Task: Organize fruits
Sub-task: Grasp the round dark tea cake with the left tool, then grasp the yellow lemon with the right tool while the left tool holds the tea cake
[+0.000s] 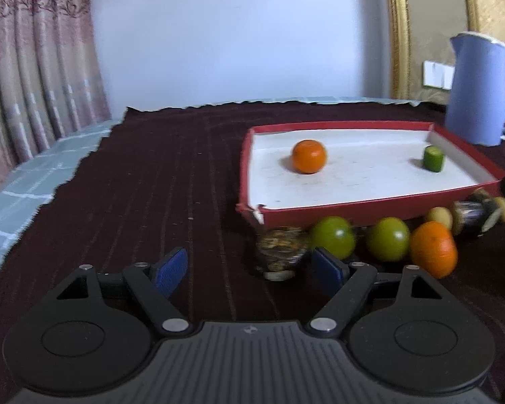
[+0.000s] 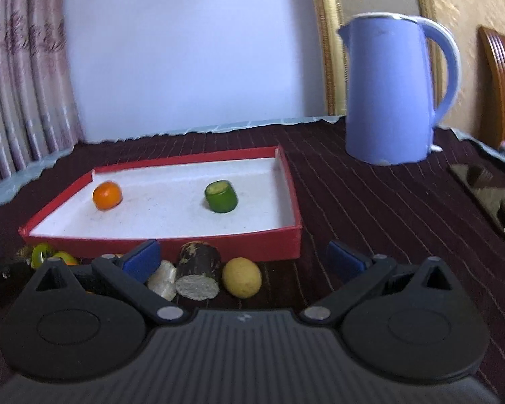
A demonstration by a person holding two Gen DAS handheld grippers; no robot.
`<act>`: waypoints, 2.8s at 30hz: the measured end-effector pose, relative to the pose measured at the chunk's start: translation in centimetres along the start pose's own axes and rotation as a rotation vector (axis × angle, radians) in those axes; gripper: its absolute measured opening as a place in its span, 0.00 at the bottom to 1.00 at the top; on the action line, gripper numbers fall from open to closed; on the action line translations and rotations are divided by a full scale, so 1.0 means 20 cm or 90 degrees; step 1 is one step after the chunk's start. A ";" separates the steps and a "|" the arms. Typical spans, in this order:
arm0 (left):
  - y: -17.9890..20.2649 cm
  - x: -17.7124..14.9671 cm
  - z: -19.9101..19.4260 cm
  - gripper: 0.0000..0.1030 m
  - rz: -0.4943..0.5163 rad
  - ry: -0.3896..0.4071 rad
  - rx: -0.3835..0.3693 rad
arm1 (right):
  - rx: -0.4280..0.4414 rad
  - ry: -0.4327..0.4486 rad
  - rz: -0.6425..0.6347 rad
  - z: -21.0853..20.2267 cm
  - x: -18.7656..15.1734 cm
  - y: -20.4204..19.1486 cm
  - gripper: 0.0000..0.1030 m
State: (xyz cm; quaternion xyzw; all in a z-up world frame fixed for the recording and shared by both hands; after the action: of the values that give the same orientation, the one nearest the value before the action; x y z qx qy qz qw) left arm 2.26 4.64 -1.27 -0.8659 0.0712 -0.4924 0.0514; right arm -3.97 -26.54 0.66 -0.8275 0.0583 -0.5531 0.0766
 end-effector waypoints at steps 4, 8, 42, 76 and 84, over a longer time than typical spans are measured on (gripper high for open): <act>0.01 0.01 0.02 0.79 0.007 -0.008 0.004 | -0.009 0.004 0.038 -0.02 0.00 0.08 1.00; 0.06 0.03 0.04 0.80 0.022 -0.015 0.020 | -0.037 0.008 0.049 -0.02 0.00 0.12 1.00; 0.02 0.05 0.12 0.36 -0.019 -0.047 -0.037 | -0.080 -0.012 -0.052 -0.08 0.01 0.12 0.93; 0.05 0.05 0.11 0.36 -0.005 -0.034 -0.015 | 0.074 -0.142 -0.198 0.09 -0.02 -0.02 0.24; 0.02 0.04 0.08 0.36 -0.016 -0.019 -0.037 | 0.052 -0.101 -0.159 0.00 -0.03 -0.03 0.24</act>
State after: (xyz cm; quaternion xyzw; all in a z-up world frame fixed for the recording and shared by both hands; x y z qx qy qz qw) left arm 3.99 4.10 -1.51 -0.8750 0.0742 -0.4778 0.0211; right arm -4.14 -25.91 0.20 -0.8655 -0.0738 -0.4933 0.0451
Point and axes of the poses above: each gripper's, at about its wrist camera, not at the fingertips, and z roughly the way its jaws point, y to its right, x to its top, the point moved 1 cm from there along z, roughly the way its jaws point, and after that the axes turned 6 degrees about x, right-handed, at the moved point
